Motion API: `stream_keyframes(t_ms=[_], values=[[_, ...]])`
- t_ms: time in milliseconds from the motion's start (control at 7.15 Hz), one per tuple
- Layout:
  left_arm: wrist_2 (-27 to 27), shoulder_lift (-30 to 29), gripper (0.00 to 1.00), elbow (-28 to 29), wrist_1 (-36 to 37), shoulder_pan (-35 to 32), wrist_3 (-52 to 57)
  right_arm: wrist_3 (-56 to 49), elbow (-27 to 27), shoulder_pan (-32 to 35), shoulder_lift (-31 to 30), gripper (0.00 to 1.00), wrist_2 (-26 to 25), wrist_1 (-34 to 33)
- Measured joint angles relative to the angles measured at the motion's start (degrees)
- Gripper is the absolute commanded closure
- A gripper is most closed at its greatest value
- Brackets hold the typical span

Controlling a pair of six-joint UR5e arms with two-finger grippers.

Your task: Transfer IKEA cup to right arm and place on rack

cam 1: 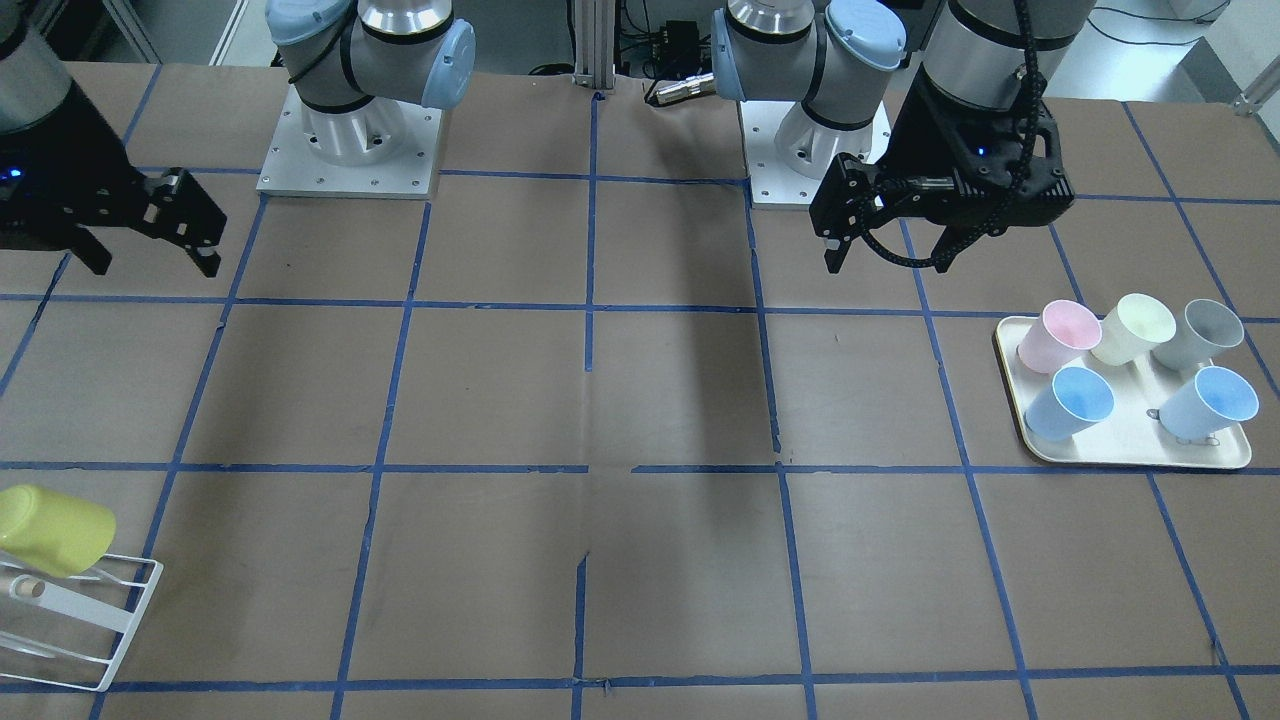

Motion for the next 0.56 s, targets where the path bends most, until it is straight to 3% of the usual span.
stream_keyframes(t_ms=[280,559], values=[[0.1,0.3,0.0,-0.9,0.3,0.0,2.7,6.0,-0.1,7.4,-1.5,0.0,-0.1,1.9],[0.3,0.4,0.0,-1.0,0.2,0.0,-0.1,7.1,-0.1,9.7,-3.2,0.0,0.0,5.7]])
